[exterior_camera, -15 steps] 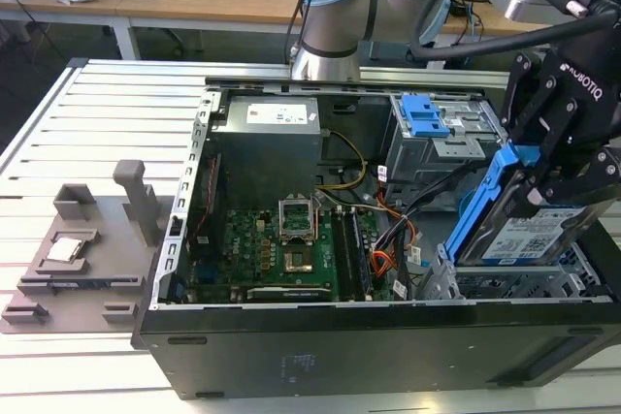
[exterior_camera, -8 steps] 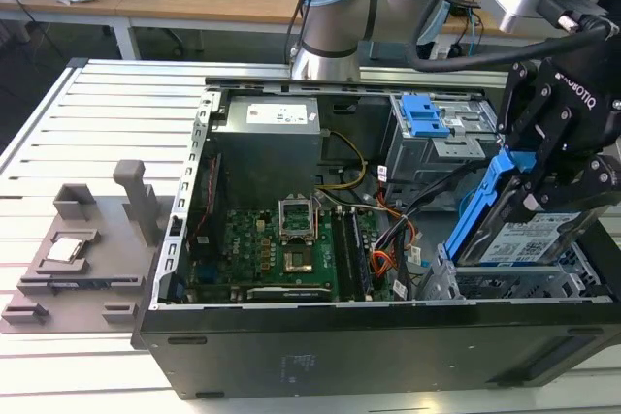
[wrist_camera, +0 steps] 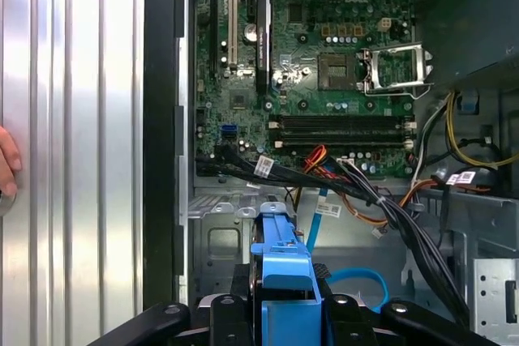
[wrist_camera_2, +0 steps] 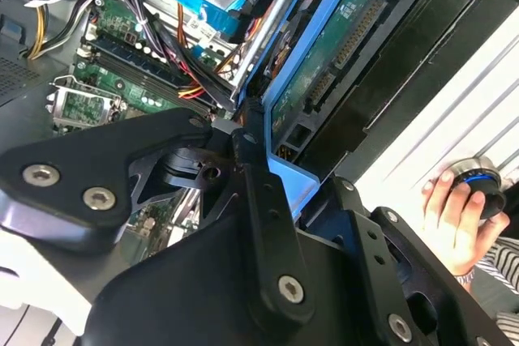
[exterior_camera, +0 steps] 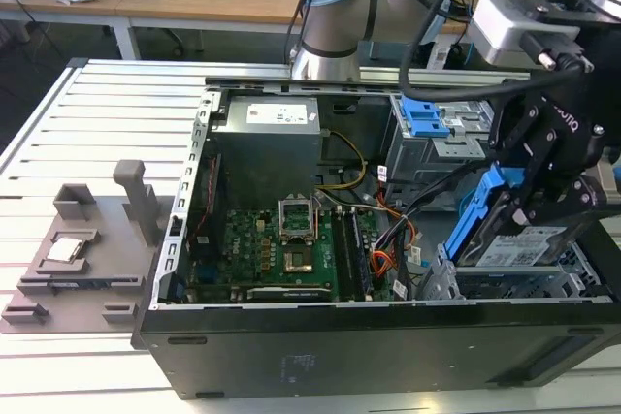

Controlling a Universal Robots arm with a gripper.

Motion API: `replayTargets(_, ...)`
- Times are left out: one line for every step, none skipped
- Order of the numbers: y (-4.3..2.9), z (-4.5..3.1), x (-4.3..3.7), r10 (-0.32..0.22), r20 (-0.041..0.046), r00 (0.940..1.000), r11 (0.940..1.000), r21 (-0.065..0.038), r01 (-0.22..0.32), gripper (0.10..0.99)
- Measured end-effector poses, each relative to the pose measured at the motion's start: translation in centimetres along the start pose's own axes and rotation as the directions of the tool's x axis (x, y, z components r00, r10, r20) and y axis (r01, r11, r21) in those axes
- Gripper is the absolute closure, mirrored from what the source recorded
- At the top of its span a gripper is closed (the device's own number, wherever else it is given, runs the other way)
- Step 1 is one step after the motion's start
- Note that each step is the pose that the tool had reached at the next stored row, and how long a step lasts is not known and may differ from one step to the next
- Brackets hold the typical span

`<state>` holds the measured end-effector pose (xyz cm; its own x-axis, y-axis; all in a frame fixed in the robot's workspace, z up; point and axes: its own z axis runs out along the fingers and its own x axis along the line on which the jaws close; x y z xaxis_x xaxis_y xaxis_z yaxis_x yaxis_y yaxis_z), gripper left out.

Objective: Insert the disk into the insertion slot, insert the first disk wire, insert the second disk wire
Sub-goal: 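Insert the disk into the insertion slot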

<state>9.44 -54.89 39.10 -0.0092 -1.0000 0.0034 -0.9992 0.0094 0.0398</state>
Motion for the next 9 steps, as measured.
replayTargets(-0.01, 0.13, 0.00, 0.000, -0.0001, 1.0000, 1.0000, 0.000, 0.000, 0.718)
replayTargets(-0.02, 0.37, 0.00, 0.000, 0.0000, 1.0000, 1.0000, 0.000, 0.000, 0.718)
replayTargets(-0.02, 0.54, 0.00, 0.000, 0.0001, 1.0000, 1.0000, 0.000, 0.000, 0.718)
replayTargets(-0.03, 0.70, 0.00, 0.000, 0.0001, 1.0000, 1.0000, 0.000, 0.000, 0.718)
replayTargets(-0.03, 0.81, 0.00, 0.000, 0.0001, 1.0000, 1.0000, 0.000, 0.000, 0.718)
replayTargets(-0.04, 1.04, 0.00, 0.000, 0.0001, 1.0000, 1.0000, 0.000, 0.000, 0.718)
replayTargets(-0.05, 1.15, 0.00, 0.000, 0.0001, 1.0000, 1.0000, 0.000, 0.000, 0.718)
replayTargets(-0.05, 1.27, 0.00, 0.000, 0.0001, 1.0000, 1.0000, 0.000, 0.000, 0.718)
replayTargets(-0.06, 1.40, 0.00, 0.000, 0.0000, 1.0000, 1.0000, 0.000, 0.000, 0.718)
